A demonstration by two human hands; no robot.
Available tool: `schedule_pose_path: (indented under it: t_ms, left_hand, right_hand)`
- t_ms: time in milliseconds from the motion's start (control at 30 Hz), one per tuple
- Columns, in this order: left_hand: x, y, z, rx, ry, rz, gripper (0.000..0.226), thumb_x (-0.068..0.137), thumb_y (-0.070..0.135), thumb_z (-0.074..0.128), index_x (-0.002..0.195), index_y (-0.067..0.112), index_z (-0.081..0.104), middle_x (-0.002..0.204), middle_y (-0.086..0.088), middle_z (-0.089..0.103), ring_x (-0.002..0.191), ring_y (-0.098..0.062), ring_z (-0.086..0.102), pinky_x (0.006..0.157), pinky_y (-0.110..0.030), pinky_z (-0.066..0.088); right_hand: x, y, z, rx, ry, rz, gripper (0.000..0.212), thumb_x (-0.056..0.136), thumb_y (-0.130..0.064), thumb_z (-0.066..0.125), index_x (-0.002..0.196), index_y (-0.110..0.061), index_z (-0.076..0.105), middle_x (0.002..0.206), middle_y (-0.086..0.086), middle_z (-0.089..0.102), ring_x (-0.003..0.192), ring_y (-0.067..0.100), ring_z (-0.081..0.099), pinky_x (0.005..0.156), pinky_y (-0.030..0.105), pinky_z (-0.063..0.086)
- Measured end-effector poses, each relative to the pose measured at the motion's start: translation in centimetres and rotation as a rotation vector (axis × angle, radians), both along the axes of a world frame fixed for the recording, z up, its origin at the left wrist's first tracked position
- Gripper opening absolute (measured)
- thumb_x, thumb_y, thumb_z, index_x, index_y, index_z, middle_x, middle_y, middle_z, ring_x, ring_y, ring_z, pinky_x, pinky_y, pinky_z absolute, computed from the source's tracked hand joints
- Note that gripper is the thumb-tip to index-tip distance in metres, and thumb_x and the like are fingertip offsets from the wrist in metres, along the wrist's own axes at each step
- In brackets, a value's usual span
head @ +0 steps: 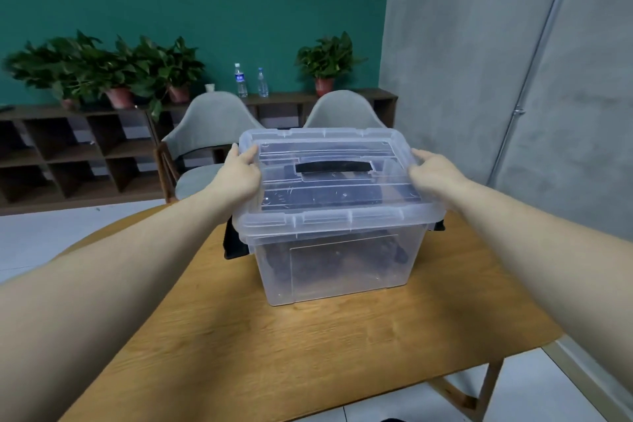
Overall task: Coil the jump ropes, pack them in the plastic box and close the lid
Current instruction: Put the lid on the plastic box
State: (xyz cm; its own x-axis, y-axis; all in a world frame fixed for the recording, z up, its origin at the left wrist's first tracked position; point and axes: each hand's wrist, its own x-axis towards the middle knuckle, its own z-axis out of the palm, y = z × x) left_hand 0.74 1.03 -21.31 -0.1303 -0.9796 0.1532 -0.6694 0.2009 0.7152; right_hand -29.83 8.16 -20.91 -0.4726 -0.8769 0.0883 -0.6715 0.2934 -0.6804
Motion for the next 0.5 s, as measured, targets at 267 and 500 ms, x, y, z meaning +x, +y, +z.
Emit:
schedule_pose_path:
  t_ms: [267,500]
  left_hand:
    - [-0.8,-0.6,0.6,0.118,-0.013,0.048,0.056,0.103,0.013,0.033,0.156,0.03,0.035,0.148,-0.011,0.047,0.117,-0.035,0.057,0.091,-0.035,0.048]
    - [0.5,-0.1,2.0,0.218,0.104,0.055,0.037,0.104,0.016,0.041,0.138,0.013,0.054,0.114,-0.012,0.065,0.106,-0.038,0.065,0.097,-0.05,0.054]
  right_hand:
    - [-0.5,-0.4,0.1,0.098,0.086,0.009,0.043,0.097,-0.018,0.047,0.139,-0.021,0.058,0.132,0.008,0.063,0.115,0.031,0.06,0.1,0.038,0.049]
    - [-0.9,0.0,1.1,-0.085,-0.175,-0.033,0.039,0.093,-0.022,0.062,0.131,-0.016,0.064,0.12,0.005,0.066,0.105,0.027,0.064,0.095,0.036,0.052]
